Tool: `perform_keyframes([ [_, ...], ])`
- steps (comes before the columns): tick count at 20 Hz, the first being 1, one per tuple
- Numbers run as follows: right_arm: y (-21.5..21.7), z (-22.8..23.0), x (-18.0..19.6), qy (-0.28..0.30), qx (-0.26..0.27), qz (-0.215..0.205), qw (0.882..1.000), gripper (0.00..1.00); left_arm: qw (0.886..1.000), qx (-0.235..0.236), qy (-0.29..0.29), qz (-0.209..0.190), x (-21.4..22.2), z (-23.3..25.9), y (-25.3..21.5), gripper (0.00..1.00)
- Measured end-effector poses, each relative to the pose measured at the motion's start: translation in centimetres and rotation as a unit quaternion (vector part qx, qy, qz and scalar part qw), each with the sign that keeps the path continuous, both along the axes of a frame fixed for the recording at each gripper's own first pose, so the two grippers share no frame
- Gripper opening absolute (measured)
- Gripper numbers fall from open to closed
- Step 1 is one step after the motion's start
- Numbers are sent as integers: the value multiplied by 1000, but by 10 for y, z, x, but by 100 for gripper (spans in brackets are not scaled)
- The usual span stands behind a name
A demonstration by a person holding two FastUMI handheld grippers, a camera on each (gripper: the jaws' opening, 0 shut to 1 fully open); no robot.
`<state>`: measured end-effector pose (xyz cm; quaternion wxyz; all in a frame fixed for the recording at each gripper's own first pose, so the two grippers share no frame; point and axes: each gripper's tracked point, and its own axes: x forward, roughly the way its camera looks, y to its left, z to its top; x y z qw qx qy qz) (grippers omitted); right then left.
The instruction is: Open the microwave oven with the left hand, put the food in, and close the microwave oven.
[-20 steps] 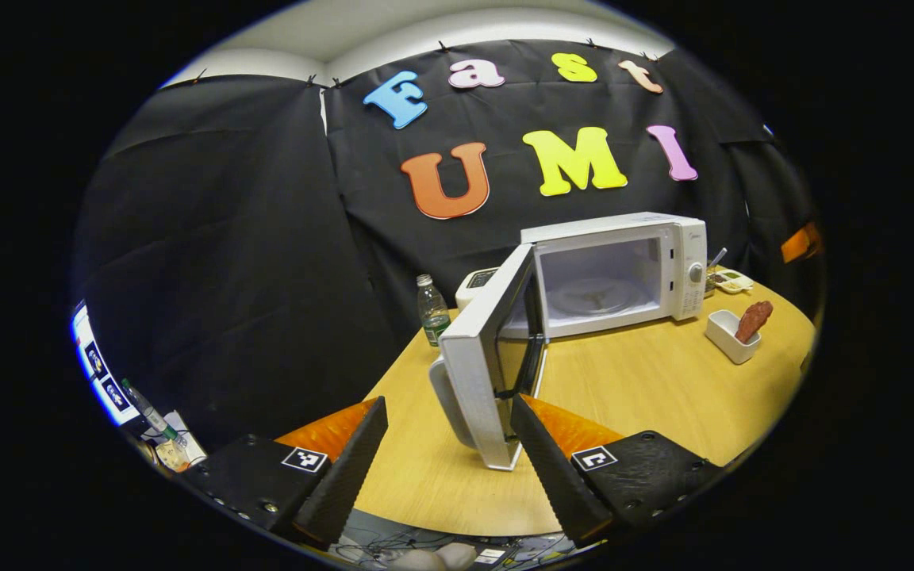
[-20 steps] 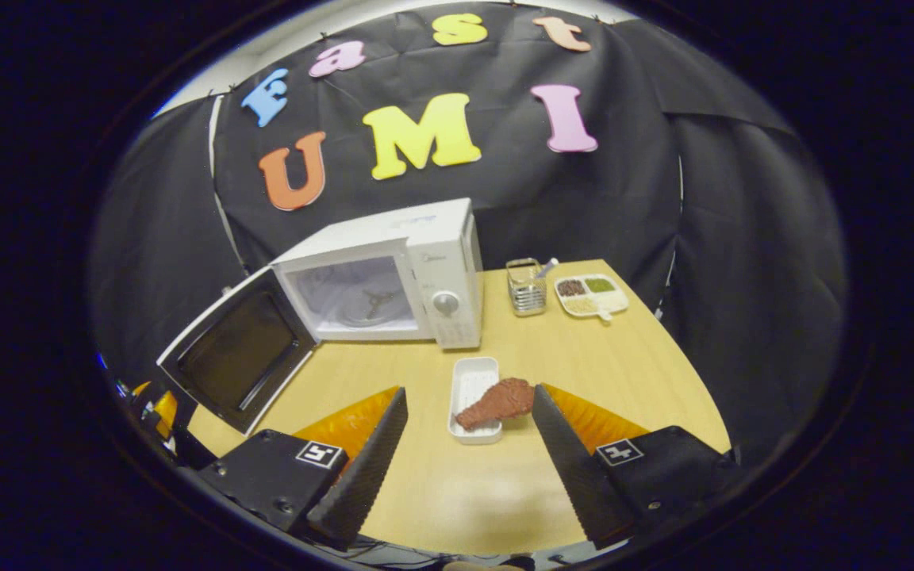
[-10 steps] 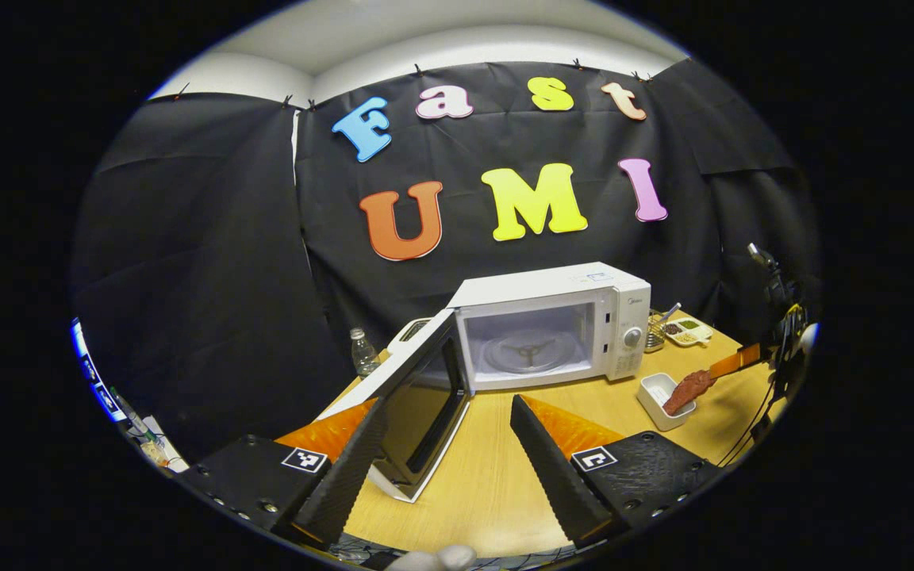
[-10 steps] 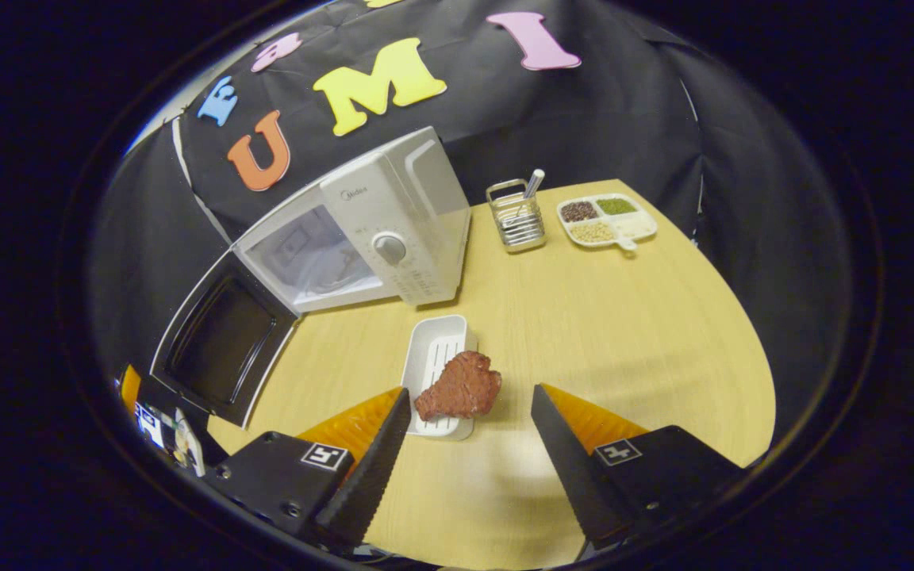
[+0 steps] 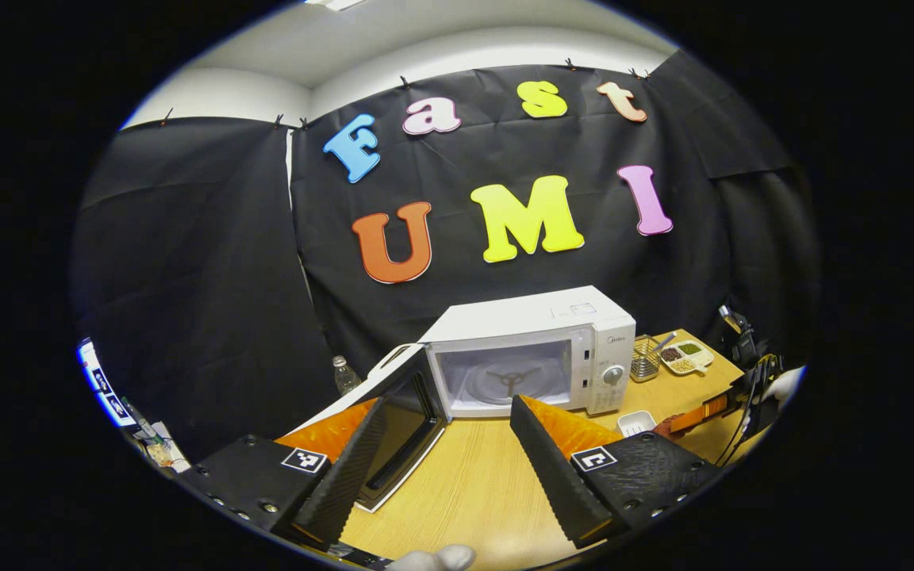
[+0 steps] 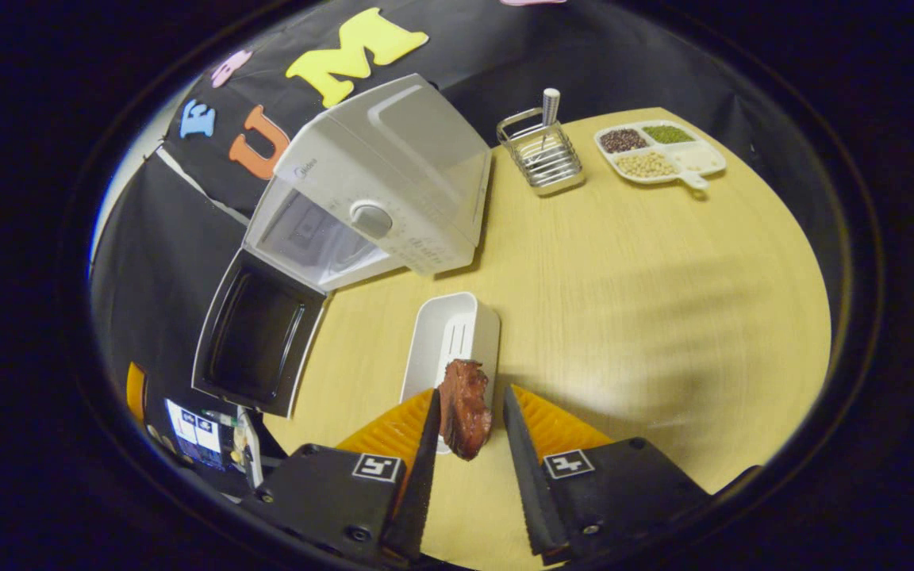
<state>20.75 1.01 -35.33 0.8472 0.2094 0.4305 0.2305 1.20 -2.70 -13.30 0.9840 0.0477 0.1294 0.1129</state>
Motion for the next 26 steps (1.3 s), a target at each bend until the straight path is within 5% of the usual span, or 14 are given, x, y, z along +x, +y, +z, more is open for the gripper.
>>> perform_keyframes([
  [3, 4, 3, 1, 18, 20, 10, 1000, 33, 1000, 7, 3, 23, -5, 3, -4, 96],
  [5, 6, 6, 2, 19, 25, 18, 999, 12, 999, 13, 7, 35, -9, 3, -3, 96],
  [6, 8, 9, -1, 18, 28, 24, 999, 21, 999, 15, 8, 39, -12, 3, -2, 96],
  [10, 11, 26, -3, -13, 17, 42, 999, 17, 999, 21, 13, 47, -20, 2, 5, 96],
  [11, 12, 34, -5, -19, 19, 46, 999, 7, 999, 20, 13, 48, -20, -1, 6, 96],
  [12, 14, 43, -6, -28, 19, 46, 998, 16, 999, 17, 12, 48, -21, -2, 8, 96],
  [15, 23, 79, -9, -63, 26, 43, 997, 16, 999, 8, 8, 41, -23, -3, 19, 96],
  [20, 66, 145, -18, -121, 56, 6, 991, 16, 1000, -6, -2, 1, -22, -6, 39, 96],
  [26, 146, 175, -4, -177, 108, -100, 973, 16, 998, -16, 3, -55, -24, -19, 83, 96],
])
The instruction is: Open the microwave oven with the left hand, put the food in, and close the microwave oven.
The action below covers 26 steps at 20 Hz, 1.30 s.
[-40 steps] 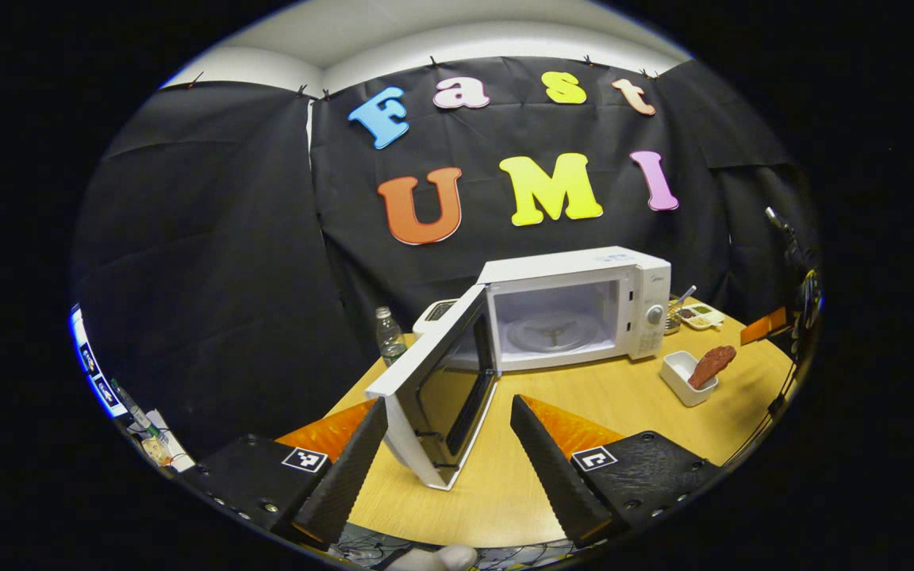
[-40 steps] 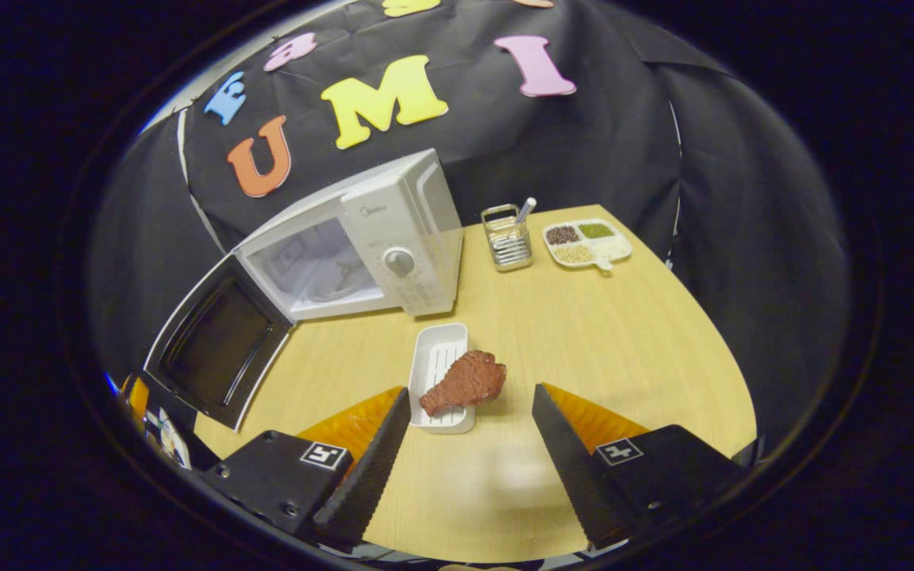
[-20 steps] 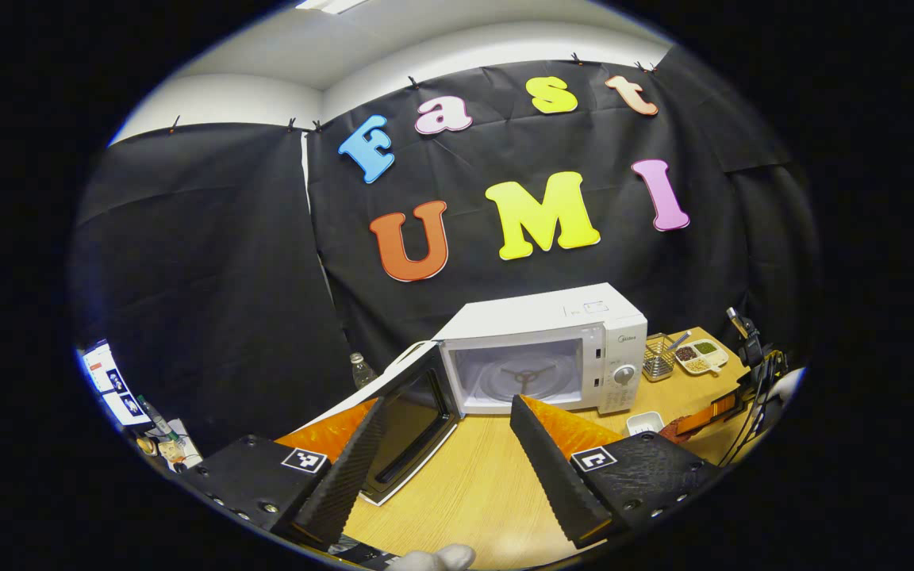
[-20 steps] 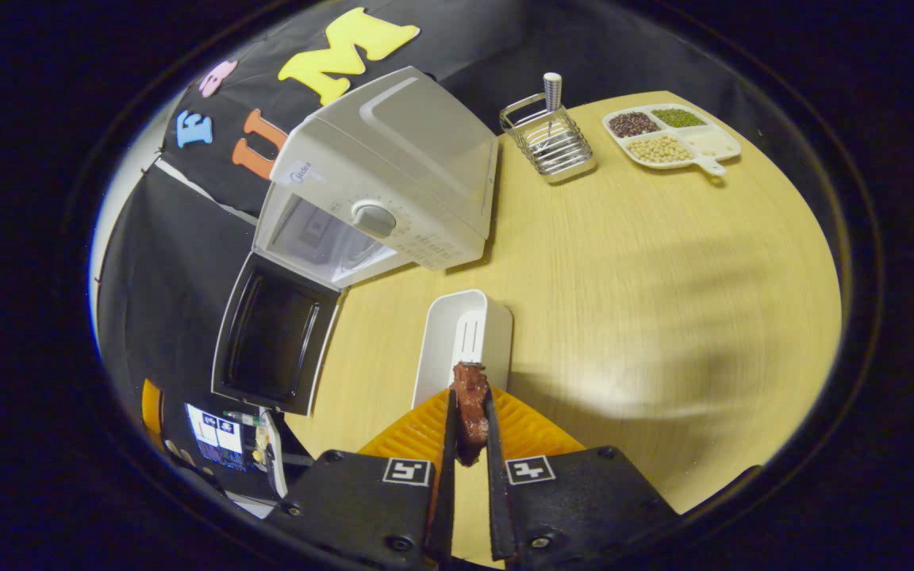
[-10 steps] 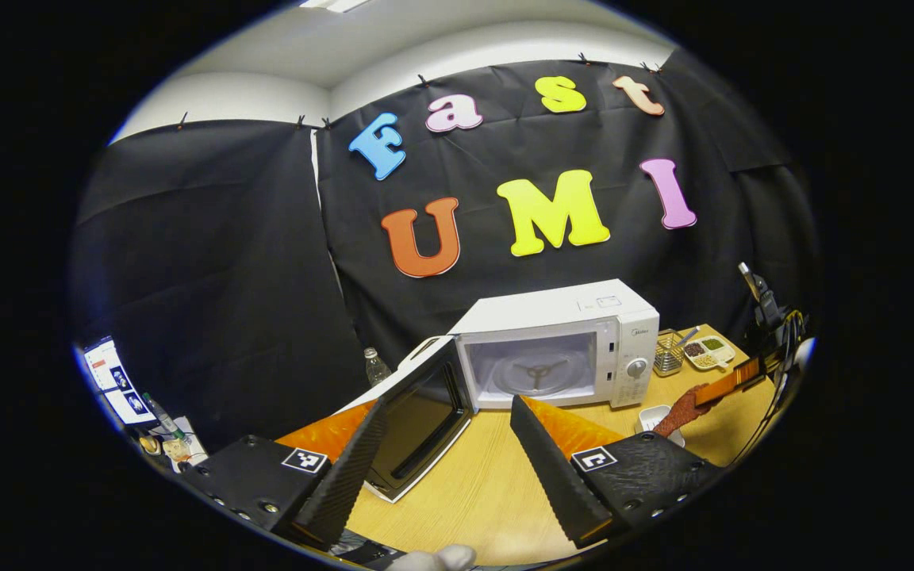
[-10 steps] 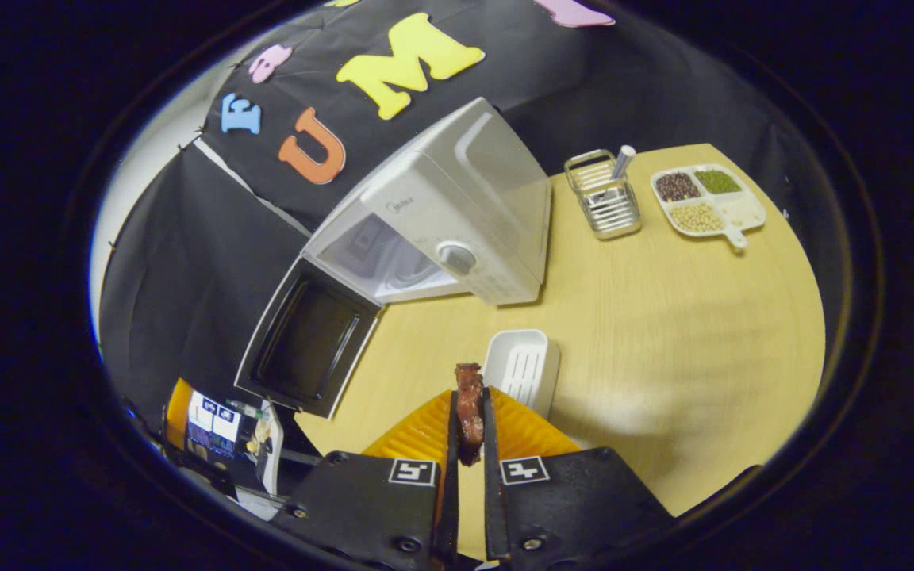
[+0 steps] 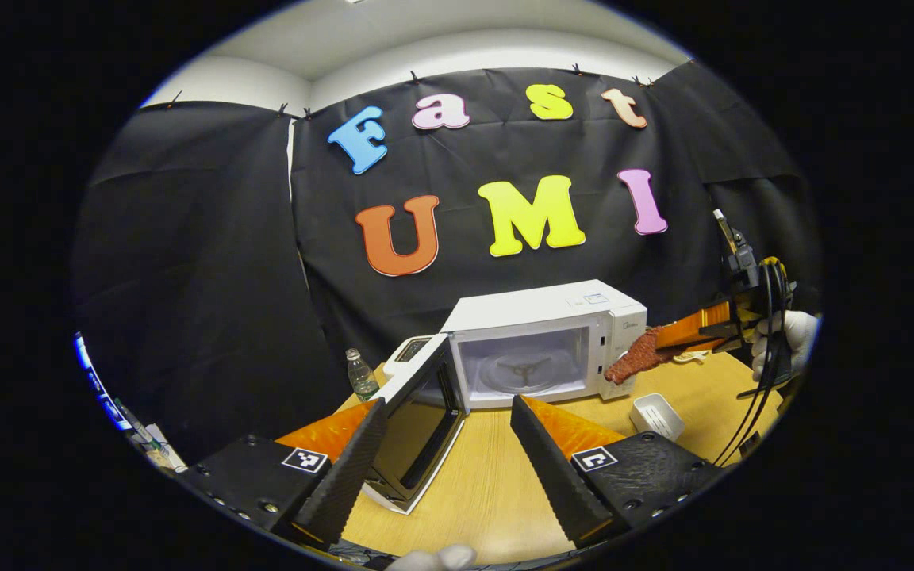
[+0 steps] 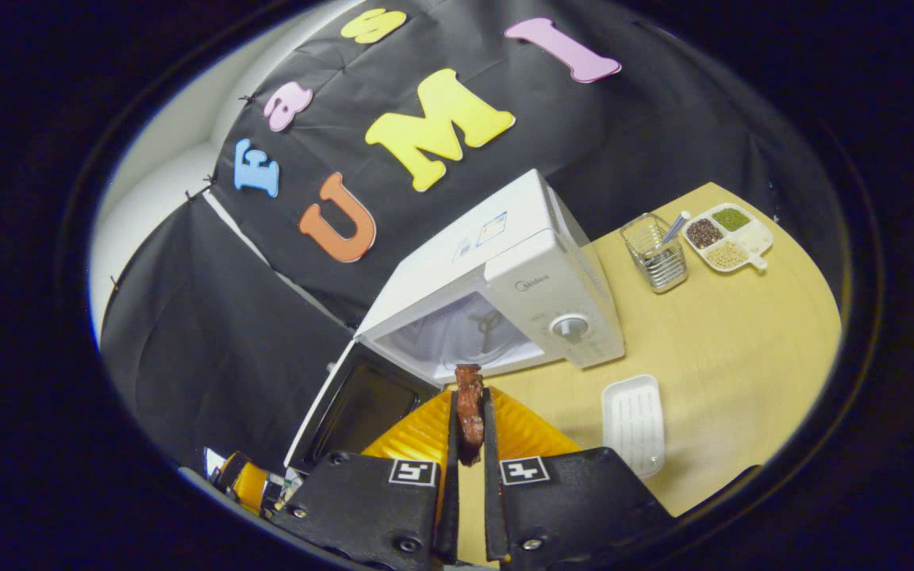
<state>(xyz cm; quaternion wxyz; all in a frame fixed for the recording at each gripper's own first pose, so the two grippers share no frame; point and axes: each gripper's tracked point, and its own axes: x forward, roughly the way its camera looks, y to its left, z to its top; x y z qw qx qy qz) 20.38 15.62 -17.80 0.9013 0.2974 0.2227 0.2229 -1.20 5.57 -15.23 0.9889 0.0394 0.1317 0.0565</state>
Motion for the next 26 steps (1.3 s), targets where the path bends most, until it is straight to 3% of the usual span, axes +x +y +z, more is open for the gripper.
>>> perform_keyframes([
  [6, 87, -33, 50, -10, 75, -75, 994, 16, 999, 21, -3, -28, -1, -12, 43, 96],
  [11, 130, -59, 111, -18, 111, -151, 982, 16, 999, 22, -12, -29, -3, -20, 66, 96],
  [20, 171, -90, 210, -48, 81, -224, 970, 16, 999, 27, -10, -15, 2, -34, 101, 95],
  [24, 184, -107, 224, -60, 59, -231, 969, 16, 999, 36, -16, -8, 7, -33, 112, 96],
  [26, 181, -111, 228, -74, 19, -244, 967, 17, 999, 34, -11, -5, 6, -37, 115, 96],
])
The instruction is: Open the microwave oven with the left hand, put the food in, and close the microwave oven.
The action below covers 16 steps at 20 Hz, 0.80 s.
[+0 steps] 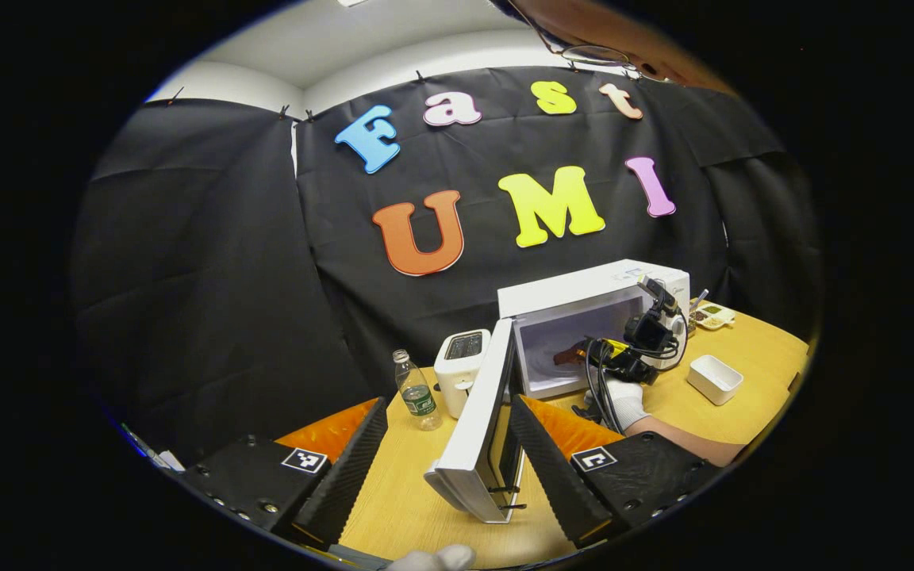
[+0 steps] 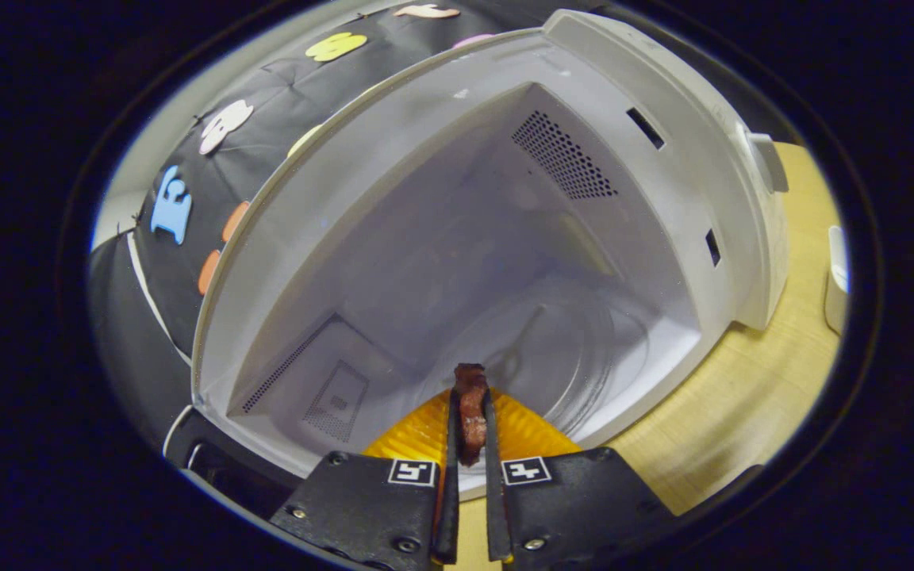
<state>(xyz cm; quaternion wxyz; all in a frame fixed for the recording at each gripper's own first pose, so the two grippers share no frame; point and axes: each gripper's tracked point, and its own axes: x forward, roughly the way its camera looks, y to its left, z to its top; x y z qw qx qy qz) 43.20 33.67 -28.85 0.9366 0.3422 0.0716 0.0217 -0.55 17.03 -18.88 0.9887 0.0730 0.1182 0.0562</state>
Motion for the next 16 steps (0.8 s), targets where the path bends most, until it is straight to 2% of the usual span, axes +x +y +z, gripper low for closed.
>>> perform_keyframes([
  [2, -6, 1, 2, -3, -47, -14, 999, 22, 1000, 0, -1, 3, -2, 1, 3, 95],
  [3, -6, 5, 4, -10, -56, -10, 998, 14, 1000, -3, 0, 5, -1, 0, 4, 96],
  [4, -9, 5, 4, -8, -65, -12, 998, 36, 1000, -9, 2, 5, -1, -1, 3, 96],
  [5, -15, 3, 7, -8, -81, -18, 997, 14, 1000, -11, 0, 6, -2, 0, 3, 96],
  [6, -20, 2, 7, -4, -90, -23, 996, 31, 1000, -8, 0, 8, 0, 0, 4, 95],
  [7, -24, 1, 10, -3, -95, -26, 995, 23, 1000, -8, -1, 9, 0, 0, 6, 96],
  [9, -28, 2, 12, -1, -112, -30, 993, 30, 1000, -9, -3, 10, 3, 2, 5, 96],
  [10, -30, 3, 11, -5, -134, -36, 990, 50, 1000, -10, -3, 9, 4, 0, 4, 95],
  [11, -35, 5, 11, -7, -150, -42, 988, 50, 1000, -14, -3, 7, 5, 0, 2, 96],
  [13, -34, 16, 10, -25, -165, -38, 985, 65, 1000, -15, -6, 6, 8, 3, 0, 95],
  [14, -32, 19, 10, -27, -173, -32, 984, 81, 1000, -15, -7, 6, 9, 3, -1, 96],
  [16, -33, 22, 6, -33, -183, -25, 982, 94, 1000, -14, -9, 5, 10, 5, -4, 96],
])
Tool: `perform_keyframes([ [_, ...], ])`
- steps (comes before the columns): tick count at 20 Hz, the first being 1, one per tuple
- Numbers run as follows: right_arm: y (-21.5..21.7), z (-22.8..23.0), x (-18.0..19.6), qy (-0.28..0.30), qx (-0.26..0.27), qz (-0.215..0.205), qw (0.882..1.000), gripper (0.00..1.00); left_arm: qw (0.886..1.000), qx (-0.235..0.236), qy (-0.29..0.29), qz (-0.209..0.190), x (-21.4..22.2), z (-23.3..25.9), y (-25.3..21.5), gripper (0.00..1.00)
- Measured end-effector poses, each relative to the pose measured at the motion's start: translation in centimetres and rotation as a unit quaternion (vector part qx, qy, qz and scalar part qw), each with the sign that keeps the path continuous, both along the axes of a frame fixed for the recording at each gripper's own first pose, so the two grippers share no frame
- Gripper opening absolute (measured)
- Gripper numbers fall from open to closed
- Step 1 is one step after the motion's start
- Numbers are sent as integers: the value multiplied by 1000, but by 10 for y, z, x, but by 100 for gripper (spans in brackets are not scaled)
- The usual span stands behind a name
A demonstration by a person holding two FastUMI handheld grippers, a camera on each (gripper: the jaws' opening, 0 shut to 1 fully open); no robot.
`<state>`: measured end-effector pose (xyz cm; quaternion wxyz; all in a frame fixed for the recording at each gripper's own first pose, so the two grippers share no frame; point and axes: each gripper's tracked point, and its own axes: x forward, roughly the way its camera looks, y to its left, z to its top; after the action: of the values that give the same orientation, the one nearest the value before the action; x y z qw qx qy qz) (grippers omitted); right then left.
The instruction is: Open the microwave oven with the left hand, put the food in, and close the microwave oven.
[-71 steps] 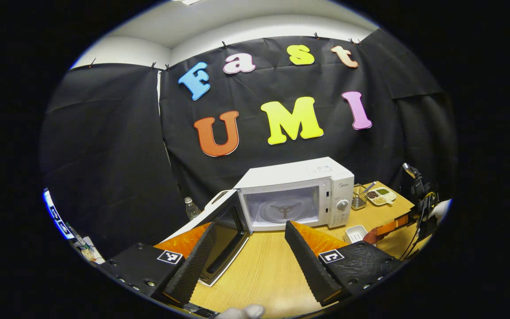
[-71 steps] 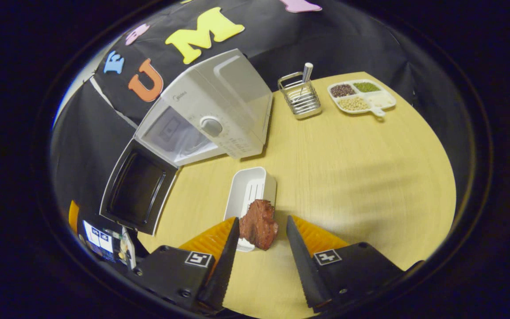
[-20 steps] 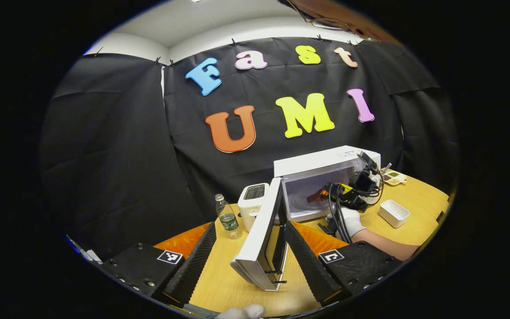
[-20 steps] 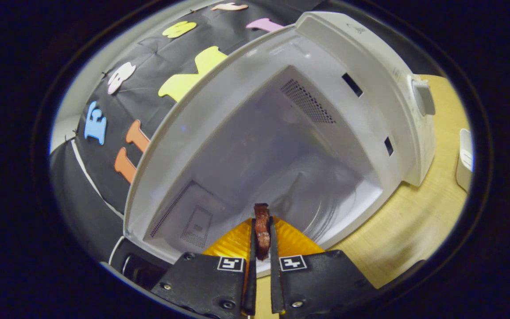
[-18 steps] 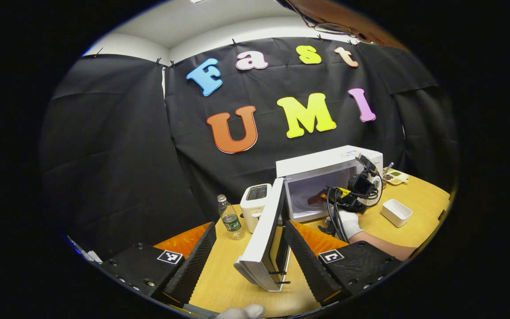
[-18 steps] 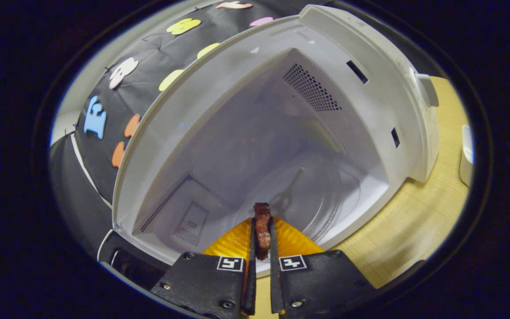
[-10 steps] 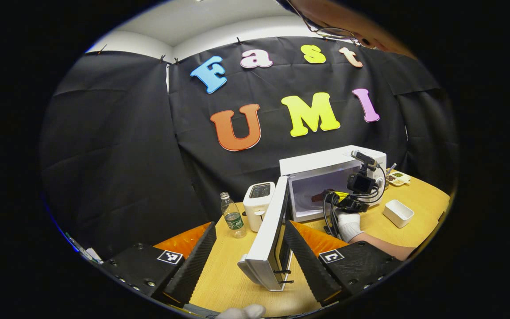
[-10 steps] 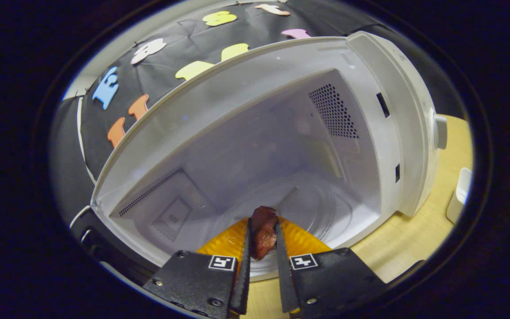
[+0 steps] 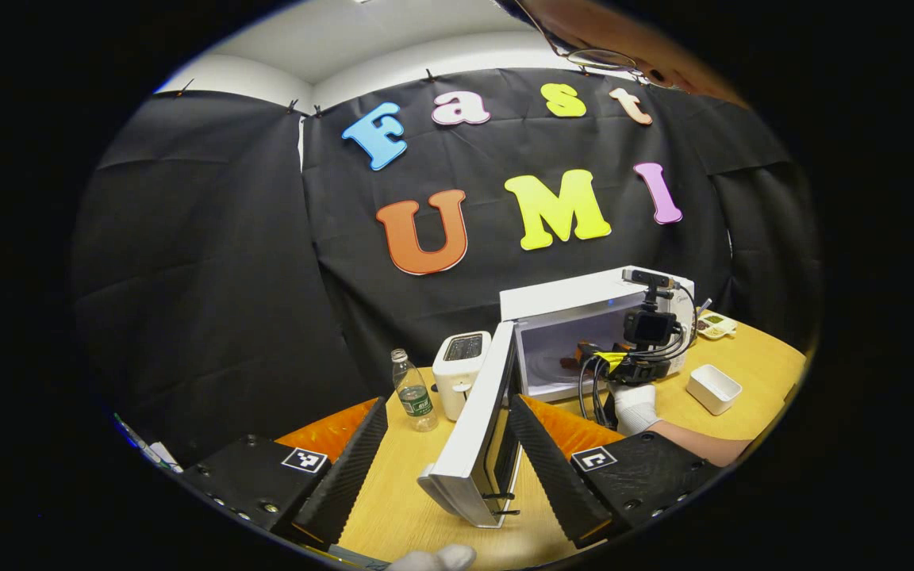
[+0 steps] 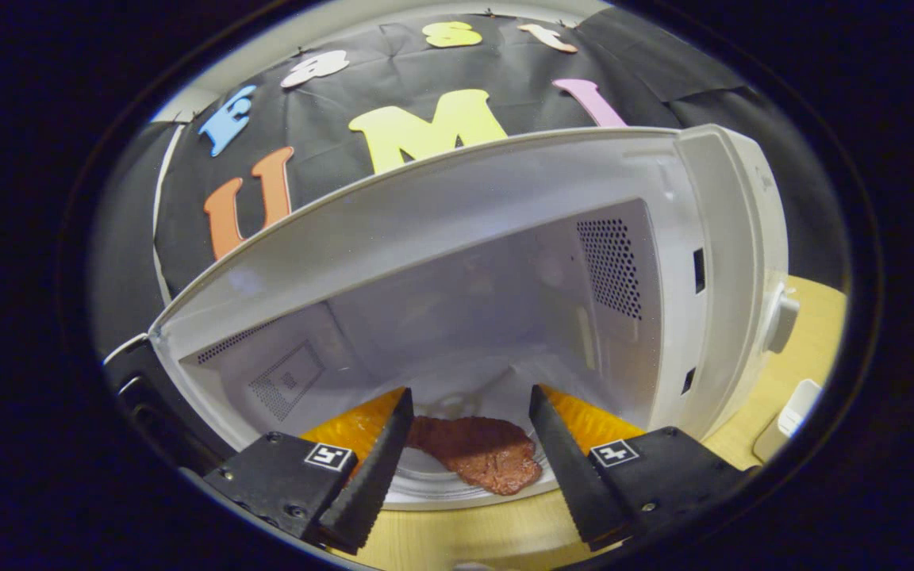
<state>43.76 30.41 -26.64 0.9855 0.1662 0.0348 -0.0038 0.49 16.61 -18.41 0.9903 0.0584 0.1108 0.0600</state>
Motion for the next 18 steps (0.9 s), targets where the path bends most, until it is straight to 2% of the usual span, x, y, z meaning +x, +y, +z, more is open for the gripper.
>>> perform_keyframes([
  [4, 1, 15, -20, -4, -10, 20, 1000, 97, 1000, 1, -6, 1, 2, 6, -3, 96],
  [5, 0, 21, -28, -2, -9, 28, 1000, 87, 1000, -1, -8, 3, 2, 10, -2, 95],
  [6, -1, 30, -39, -2, -6, 35, 999, 97, 1000, -4, -10, 3, 2, 15, -3, 96],
  [10, -25, 66, -97, 10, -22, 51, 998, 99, 1000, -9, -24, 0, 3, 34, -4, 96],
  [11, -34, 78, -116, 10, -28, 56, 998, 90, 1000, -10, -26, -1, 3, 38, -4, 96],
  [13, -56, 100, -154, 13, -65, 57, 996, 90, 999, -10, -35, -2, 1, 45, -3, 96],
  [14, -69, 110, -174, 16, -86, 59, 994, 99, 999, -8, -36, -1, -1, 47, -2, 96],
  [18, -128, 145, -255, 21, -160, 54, 985, 99, 999, -14, -36, -2, -10, 49, 4, 95],
])
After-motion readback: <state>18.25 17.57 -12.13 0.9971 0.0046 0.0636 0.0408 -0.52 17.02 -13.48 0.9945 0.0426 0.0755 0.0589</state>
